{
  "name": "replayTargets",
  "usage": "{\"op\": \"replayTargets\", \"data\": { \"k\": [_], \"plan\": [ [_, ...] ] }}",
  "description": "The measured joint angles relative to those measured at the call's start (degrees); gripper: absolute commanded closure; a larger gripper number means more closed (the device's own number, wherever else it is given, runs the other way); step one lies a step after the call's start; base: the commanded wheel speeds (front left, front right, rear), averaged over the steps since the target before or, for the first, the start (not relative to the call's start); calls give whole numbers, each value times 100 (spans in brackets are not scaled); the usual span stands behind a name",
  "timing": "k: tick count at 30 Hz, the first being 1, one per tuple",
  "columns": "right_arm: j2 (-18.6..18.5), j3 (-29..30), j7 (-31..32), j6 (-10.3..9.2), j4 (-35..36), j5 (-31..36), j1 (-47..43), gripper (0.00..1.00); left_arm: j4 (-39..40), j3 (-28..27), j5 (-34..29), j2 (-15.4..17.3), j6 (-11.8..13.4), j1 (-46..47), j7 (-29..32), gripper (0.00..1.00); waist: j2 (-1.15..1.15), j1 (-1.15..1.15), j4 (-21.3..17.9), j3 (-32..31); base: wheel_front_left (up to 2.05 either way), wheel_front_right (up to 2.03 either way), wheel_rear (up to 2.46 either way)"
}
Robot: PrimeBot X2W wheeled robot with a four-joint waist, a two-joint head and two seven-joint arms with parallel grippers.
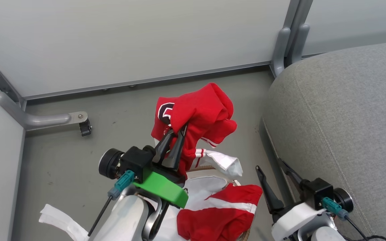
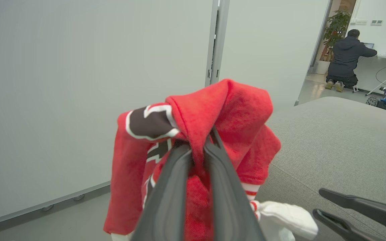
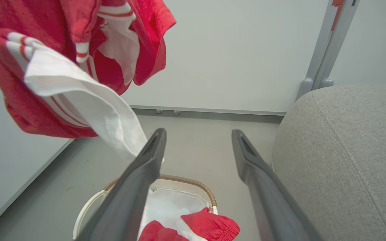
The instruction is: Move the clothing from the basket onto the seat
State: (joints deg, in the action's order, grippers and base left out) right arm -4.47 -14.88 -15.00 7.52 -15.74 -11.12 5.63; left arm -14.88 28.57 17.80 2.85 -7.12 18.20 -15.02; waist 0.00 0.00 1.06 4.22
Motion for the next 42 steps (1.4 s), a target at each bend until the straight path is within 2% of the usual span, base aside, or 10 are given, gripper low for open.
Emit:
{"op": "replayTargets", "data": {
  "k": [19,27,32,42],
  "plan": [
    [-279,-1630,0,0,649,-148,910,0,-19,108,113,0,-1,30,0,100,0,0,66,135,0,0,0],
    [-289,-2292,0,0,177,-409,1382,0,-60,264,182,0,0,107,0,100,0,0,124,175,0,0,0],
    [-156,-2586,0,0,-291,-586,1679,0,-65,414,245,0,4,138,0,100,0,0,204,184,0,0,0],
    [45,-2540,0,0,-689,-638,1926,0,-51,713,358,0,52,203,0,100,0,0,365,172,0,0,0]
  ]
}}
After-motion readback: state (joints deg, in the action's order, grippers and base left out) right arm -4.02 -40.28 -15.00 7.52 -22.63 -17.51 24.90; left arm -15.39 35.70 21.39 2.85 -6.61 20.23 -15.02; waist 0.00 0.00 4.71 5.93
